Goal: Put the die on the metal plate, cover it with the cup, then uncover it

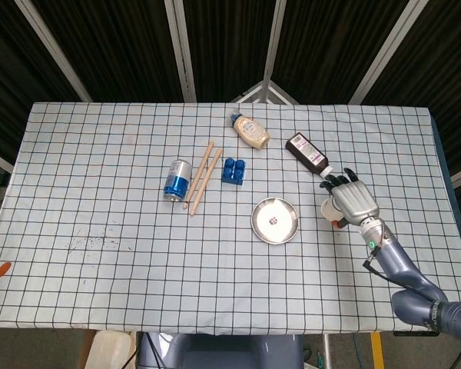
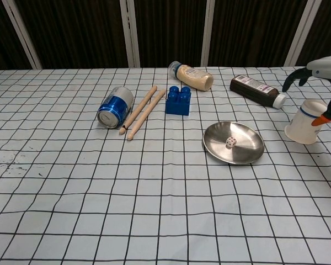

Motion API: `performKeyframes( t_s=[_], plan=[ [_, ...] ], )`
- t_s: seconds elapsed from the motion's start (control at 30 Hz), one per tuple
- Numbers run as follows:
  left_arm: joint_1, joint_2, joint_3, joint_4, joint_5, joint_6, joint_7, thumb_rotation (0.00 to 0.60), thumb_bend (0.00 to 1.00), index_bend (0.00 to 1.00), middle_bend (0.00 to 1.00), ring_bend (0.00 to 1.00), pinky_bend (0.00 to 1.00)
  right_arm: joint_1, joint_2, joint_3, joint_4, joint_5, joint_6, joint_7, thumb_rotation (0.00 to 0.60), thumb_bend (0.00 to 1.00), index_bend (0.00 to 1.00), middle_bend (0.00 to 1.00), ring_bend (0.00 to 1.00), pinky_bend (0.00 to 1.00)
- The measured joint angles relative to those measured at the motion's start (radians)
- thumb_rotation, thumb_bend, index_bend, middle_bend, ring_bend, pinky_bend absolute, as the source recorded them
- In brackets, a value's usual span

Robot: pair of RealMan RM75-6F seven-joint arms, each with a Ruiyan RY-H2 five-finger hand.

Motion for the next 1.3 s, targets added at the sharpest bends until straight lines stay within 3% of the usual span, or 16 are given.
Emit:
performKeyframes(
  t_s=[0.33,0.7,1.3],
  plan=[
    [-0.006,-0.008,-0.002,0.005,-0.006,-0.009,0.014,0.6,0.13,0.14,0.0,0.0,0.06,0.009,-0.027,-0.001,0.082,-0.036,-0.023,0.07,0.6,0.24,0.31,0.25,0.29,0.06],
    [-0.011,-0.018,-0.004,0.008,-0.018,-0.014,0.038,0.6,0.13,0.14,0.0,0.0,0.06,0.013,-0.051,-0.012,0.161,-0.064,-0.055,0.138,0.6,0.28,0.32,0.3,0.33,0.06],
    [-0.014,-0.027,-0.003,0.006,-0.024,-0.016,0.064,0.6,0.13,0.15,0.0,0.0,0.06,0.0,-0.042,-0.023,0.187,-0.1,-0.05,0.192,0.6,0.35,0.33,0.33,0.36,0.06]
  ],
)
